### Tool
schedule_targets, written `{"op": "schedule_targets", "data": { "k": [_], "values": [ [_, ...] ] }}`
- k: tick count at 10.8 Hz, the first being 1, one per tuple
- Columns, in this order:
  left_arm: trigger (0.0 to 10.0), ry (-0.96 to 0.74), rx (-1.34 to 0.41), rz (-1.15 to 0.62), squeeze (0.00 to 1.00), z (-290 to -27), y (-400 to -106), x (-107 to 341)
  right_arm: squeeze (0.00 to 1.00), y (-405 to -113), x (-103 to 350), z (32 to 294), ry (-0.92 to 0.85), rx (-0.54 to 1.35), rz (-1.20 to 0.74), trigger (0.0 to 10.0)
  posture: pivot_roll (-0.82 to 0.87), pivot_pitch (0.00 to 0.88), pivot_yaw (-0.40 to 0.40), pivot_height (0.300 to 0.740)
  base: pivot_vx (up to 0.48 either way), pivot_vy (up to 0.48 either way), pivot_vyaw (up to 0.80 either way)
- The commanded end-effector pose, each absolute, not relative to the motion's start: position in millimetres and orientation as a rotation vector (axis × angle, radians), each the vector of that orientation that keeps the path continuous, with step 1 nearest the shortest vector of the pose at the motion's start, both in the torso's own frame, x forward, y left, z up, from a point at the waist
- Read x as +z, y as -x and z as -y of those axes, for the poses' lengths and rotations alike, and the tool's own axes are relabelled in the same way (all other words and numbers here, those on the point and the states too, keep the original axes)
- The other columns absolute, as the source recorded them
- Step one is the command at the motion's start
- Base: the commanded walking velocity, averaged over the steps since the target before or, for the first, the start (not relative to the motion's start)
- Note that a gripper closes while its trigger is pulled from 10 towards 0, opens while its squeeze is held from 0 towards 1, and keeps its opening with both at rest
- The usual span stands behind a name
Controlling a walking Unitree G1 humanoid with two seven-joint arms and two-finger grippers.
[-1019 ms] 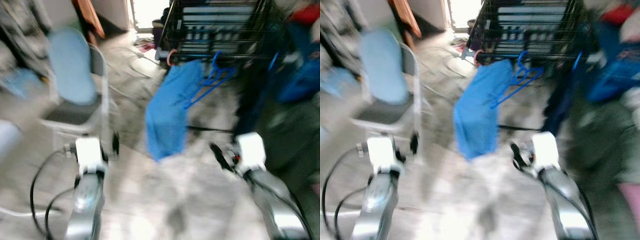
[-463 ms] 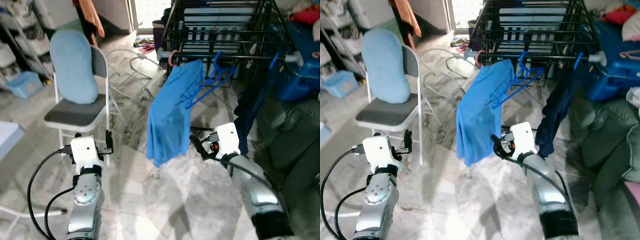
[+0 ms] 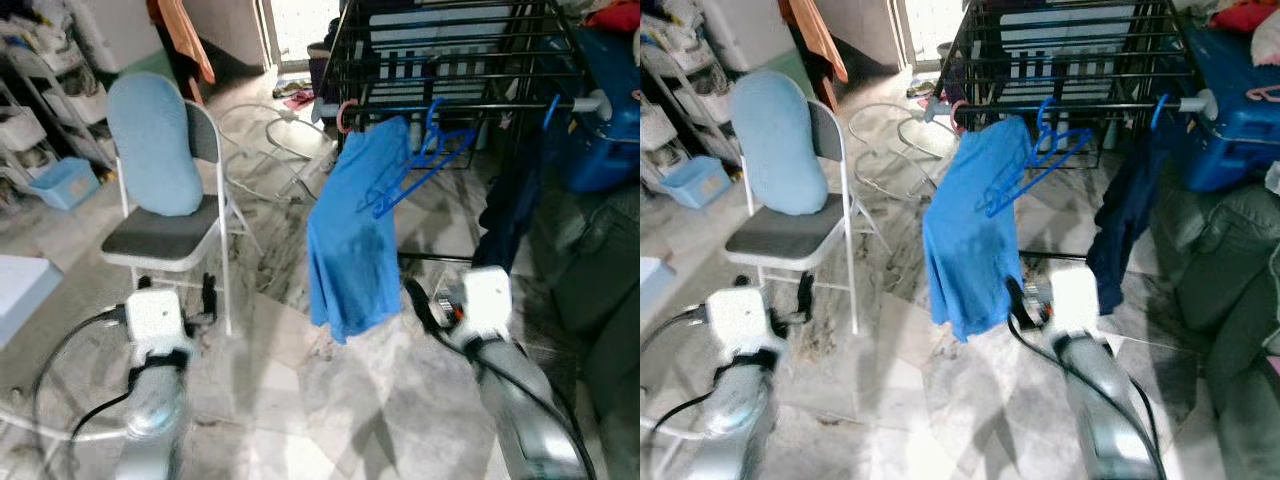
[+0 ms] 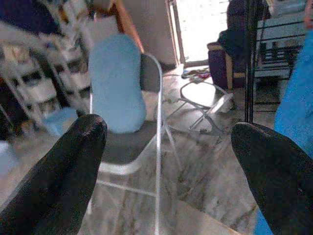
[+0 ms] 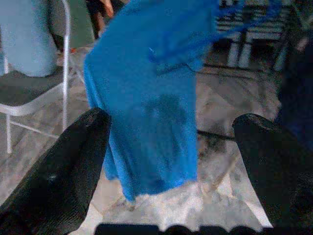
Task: Hang hanger
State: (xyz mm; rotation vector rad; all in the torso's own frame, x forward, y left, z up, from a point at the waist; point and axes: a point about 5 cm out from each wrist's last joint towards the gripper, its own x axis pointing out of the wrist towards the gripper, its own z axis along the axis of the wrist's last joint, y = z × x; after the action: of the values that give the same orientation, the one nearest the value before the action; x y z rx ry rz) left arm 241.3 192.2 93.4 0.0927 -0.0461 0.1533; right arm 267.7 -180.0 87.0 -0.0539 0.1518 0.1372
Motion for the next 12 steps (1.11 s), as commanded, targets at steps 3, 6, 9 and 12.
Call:
{"op": "schedule_targets", "data": {
  "k": [3,6,9,12],
  "values": [
    [10.0,-0.115,0.125,-0.047,0.00,-202.9,-210.0,80.2,0.00,-252.8,94.6,198.3,0.109,0.108,-0.158,10.0,-0.15,0.000,0.137,0.740,0.000,0.000,0.00],
    [10.0,-0.076,0.119,0.013,0.00,-179.4,-225.3,92.5,0.00,-278.1,109.7,175.8,0.102,0.209,-0.116,10.0,-0.11,0.000,0.082,0.740,0.000,0.000,0.00],
    [10.0,-0.146,0.272,0.073,0.00,-210.2,-216.4,109.9,0.00,-296.0,106.9,121.9,0.027,0.376,-0.115,10.0,0.05,0.000,-0.015,0.740,0.000,0.000,0.00],
    [10.0,-0.213,0.317,0.111,0.00,-217.6,-212.5,120.5,0.00,-309.6,111.3,99.6,0.039,0.485,-0.100,10.0,0.11,0.000,-0.086,0.740,0.000,0.000,0.00]
  ]
}}
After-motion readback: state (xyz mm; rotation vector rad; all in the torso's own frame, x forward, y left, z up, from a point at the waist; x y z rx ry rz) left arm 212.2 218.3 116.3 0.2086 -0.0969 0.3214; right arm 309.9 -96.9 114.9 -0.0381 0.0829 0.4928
